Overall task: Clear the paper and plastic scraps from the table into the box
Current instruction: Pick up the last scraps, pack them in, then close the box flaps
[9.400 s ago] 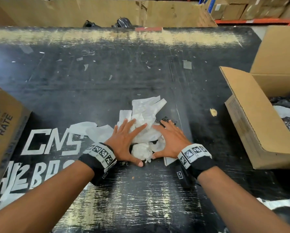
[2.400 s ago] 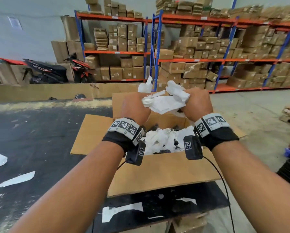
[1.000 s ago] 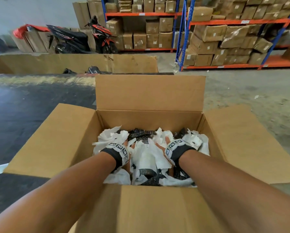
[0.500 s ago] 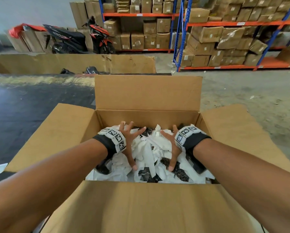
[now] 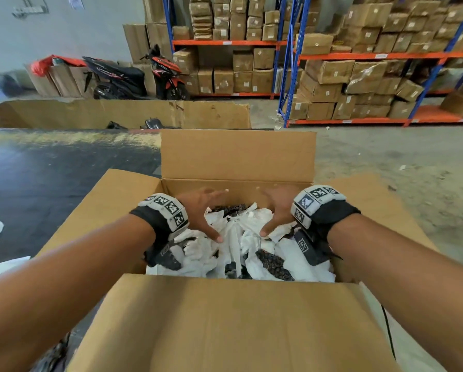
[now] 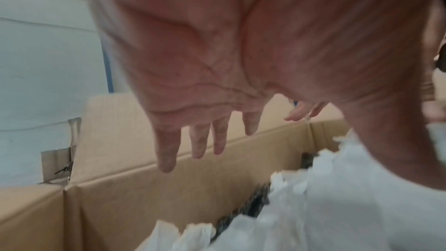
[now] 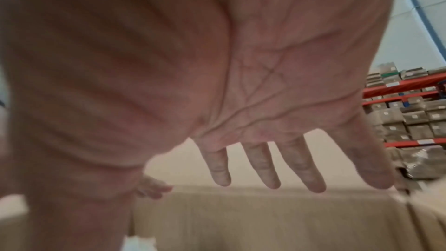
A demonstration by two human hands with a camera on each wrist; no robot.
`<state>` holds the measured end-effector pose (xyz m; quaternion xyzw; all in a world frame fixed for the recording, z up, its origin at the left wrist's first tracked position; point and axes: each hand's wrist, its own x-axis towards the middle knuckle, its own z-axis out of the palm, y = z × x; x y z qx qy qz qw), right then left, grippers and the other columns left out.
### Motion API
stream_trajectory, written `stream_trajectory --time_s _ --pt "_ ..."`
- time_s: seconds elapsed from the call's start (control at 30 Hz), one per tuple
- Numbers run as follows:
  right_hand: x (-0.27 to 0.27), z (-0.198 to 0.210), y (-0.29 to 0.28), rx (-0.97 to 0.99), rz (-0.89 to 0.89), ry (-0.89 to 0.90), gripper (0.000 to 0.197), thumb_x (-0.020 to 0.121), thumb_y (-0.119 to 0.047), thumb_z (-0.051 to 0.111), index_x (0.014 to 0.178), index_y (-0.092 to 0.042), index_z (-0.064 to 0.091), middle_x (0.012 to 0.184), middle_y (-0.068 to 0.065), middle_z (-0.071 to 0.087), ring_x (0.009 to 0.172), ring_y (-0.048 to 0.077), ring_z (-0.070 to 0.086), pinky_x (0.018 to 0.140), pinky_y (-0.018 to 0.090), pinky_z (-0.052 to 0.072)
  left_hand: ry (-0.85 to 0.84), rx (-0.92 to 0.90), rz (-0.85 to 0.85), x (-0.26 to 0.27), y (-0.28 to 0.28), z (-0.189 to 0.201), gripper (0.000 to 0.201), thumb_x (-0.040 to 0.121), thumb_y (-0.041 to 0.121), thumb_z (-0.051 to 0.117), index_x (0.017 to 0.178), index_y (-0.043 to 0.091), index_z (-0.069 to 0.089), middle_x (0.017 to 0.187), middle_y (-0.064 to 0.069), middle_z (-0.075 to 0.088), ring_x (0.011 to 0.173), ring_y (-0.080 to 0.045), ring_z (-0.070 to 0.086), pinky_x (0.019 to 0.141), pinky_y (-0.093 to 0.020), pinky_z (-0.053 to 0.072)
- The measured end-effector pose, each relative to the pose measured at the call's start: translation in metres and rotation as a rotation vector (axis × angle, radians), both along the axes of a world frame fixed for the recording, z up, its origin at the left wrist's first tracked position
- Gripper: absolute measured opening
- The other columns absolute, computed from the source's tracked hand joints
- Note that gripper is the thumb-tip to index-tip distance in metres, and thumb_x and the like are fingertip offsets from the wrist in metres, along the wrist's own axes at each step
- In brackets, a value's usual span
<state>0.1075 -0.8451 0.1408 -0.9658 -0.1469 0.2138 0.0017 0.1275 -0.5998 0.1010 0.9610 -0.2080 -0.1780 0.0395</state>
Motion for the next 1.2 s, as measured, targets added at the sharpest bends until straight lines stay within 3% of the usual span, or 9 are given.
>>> stream_trajectory --time_s 0.1,0.3,0.43,0.63,0.9,1.0,1.07,1.13,1.2 --pt "-0.029 0.035 0.006 0.084 0.009 -0.222 0.1 0.08 -0.062 0.071 0.158 -0.024 0.021 0.159 0.0 0.034 0.143 0.025 0.036 0.11 0.039 0.035 -0.185 -0.135 -0.03 -0.024 0.002 0.02 0.112 0.074 0.072 0.072 0.161 0.032 0.014 0.161 -0.004 0.033 0.139 -0.028 0.045 0.112 -0.043 0.04" --pt "-0.107 0.063 0.031 0.288 -0.035 -0.481 0.078 0.084 -0.063 0.065 0.149 -0.03 0.039 0.15 -0.006 0.046 0.136 0.019 0.043 0.111 0.043 0.039 -0.452 -0.397 -0.053 -0.096 0.021 0.045 0.079 0.086 0.061 0.067 0.153 0.034 0.036 0.147 0.006 0.051 0.122 -0.016 0.056 0.095 -0.025 0.041" --pt "-0.146 0.052 0.075 0.428 -0.029 -0.595 0.067 0.086 -0.059 0.064 0.143 -0.03 0.046 0.134 -0.008 0.054 0.125 0.016 0.051 0.101 0.037 0.046 -0.528 -0.556 0.023 -0.141 0.061 0.044 0.069 0.087 0.051 0.072 0.147 0.033 0.046 0.141 0.009 0.057 0.121 -0.009 0.056 0.101 -0.032 0.05" --pt "-0.176 0.027 0.198 0.661 0.087 -0.594 0.057 0.085 -0.049 0.067 0.137 -0.027 0.054 0.132 -0.008 0.057 0.122 0.013 0.053 0.098 0.038 0.048 -0.552 -0.657 0.18 -0.203 0.184 0.027 0.065 0.086 0.05 0.074 0.144 0.036 0.05 0.136 0.015 0.057 0.122 -0.004 0.055 0.099 -0.035 0.053" --pt "-0.209 -0.005 0.408 0.777 0.276 -0.497 0.055 0.085 -0.047 0.066 0.135 -0.027 0.055 0.127 -0.008 0.058 0.117 0.013 0.056 0.094 0.036 0.051 -0.516 -0.545 0.439 -0.273 0.391 -0.027 0.065 0.083 0.062 0.067 0.141 0.042 0.049 0.132 0.019 0.054 0.121 -0.003 0.056 0.101 -0.038 0.051" --pt "-0.214 -0.036 0.46 0.696 0.303 -0.382 0.056 0.085 -0.04 0.064 0.138 -0.03 0.051 0.132 -0.008 0.052 0.121 0.014 0.052 0.096 0.039 0.05 -0.459 -0.429 0.547 -0.294 0.457 -0.05 0.067 0.083 0.059 0.071 0.143 0.038 0.048 0.135 0.01 0.053 0.119 -0.011 0.056 0.1 -0.031 0.048" --pt "-0.214 -0.067 0.477 0.488 0.314 -0.232 0.07 0.082 -0.037 0.065 0.147 -0.033 0.04 0.144 -0.004 0.042 0.133 0.021 0.043 0.102 0.043 0.047 -0.392 -0.363 0.617 -0.306 0.493 -0.067 0.07 0.084 0.053 0.074 0.146 0.033 0.047 0.138 0.001 0.051 0.122 -0.018 0.054 0.1 -0.031 0.044" --pt "-0.215 -0.102 0.477 0.252 0.297 -0.015 0.088 0.081 -0.029 0.07 0.154 -0.039 0.023 0.163 0.002 0.016 0.149 0.03 0.022 0.113 0.047 0.038 -0.317 -0.33 0.665 -0.314 0.519 -0.085 0.074 0.085 0.05 0.074 0.149 0.029 0.044 0.143 -0.005 0.046 0.129 -0.022 0.049 0.105 -0.035 0.041" --pt "-0.222 -0.137 0.472 0.116 0.266 0.171 0.099 0.083 -0.013 0.07 0.156 -0.045 0.011 0.167 -0.001 -0.011 0.153 0.034 0.003 0.117 0.05 0.032 -0.244 -0.31 0.7 -0.315 0.537 -0.102 0.077 0.085 0.051 0.073 0.151 0.027 0.042 0.148 -0.006 0.04 0.133 -0.024 0.046 0.109 -0.04 0.04"
